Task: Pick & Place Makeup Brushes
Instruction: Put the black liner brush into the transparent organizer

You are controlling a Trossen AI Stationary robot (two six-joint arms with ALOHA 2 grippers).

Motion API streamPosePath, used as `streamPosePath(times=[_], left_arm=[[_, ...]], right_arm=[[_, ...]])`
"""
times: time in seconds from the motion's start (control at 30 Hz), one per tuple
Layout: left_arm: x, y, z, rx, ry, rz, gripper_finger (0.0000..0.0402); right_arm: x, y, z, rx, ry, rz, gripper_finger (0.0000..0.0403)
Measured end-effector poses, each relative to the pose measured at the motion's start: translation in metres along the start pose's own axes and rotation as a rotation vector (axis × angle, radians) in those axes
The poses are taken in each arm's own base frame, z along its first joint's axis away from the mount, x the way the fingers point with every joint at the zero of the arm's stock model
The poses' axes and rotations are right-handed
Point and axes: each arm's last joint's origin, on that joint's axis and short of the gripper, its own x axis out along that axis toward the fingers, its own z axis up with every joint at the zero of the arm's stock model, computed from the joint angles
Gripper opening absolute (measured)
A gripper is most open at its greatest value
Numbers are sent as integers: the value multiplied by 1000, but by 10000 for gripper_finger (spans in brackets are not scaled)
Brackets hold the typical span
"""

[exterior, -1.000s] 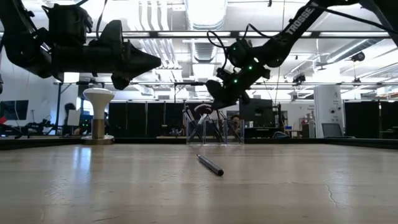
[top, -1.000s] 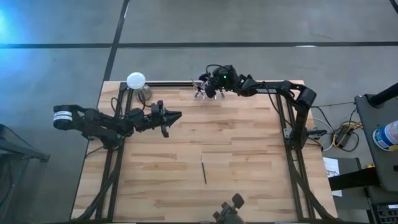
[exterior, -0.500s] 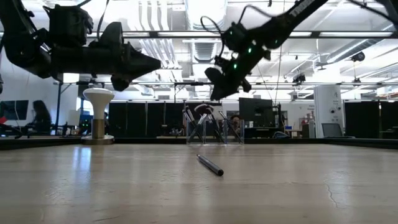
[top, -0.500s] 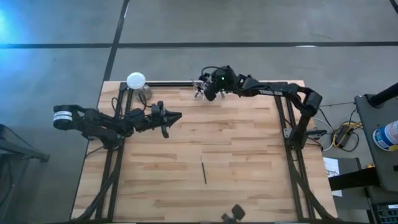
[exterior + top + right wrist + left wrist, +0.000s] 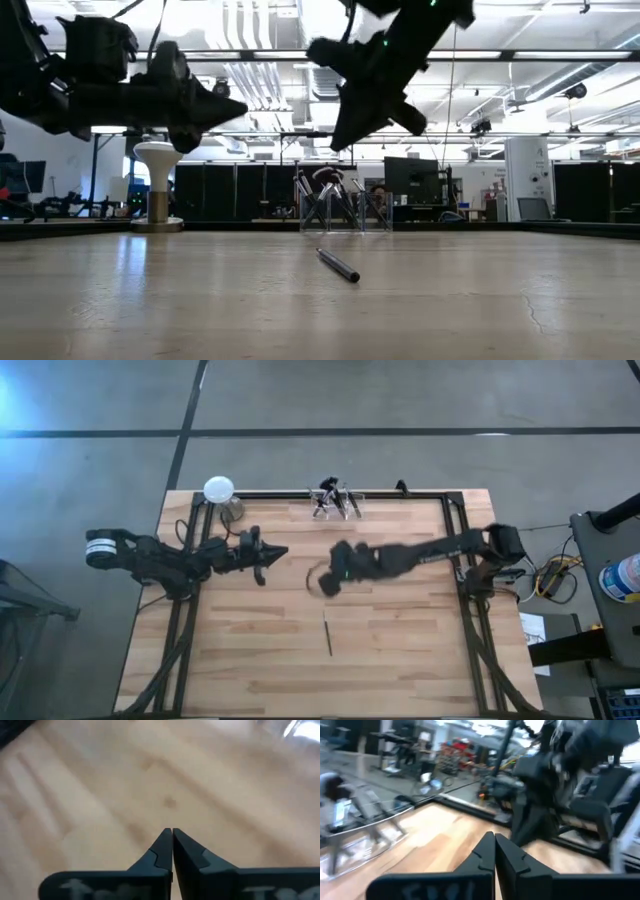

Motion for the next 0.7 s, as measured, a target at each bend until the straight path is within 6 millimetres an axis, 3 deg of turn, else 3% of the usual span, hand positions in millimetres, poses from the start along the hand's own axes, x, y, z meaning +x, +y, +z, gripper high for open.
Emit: streamPosePath(times=[0.13, 0.27, 0.47, 0.7], left_arm=[[-2, -2, 0, 1, -6, -54, 2], [-2, -2, 0, 0, 3, -62, 1], [-5, -2, -5, 0, 36, -97, 0], [-11, -1, -10, 22, 65, -103, 0]], right_arm=[[-2, 34, -35, 123, 59, 0, 8], [8, 62, -56, 198, 130, -39, 8], [32, 98, -64, 257, 242, -51, 18], [49, 115, -64, 301, 330, -178, 66]])
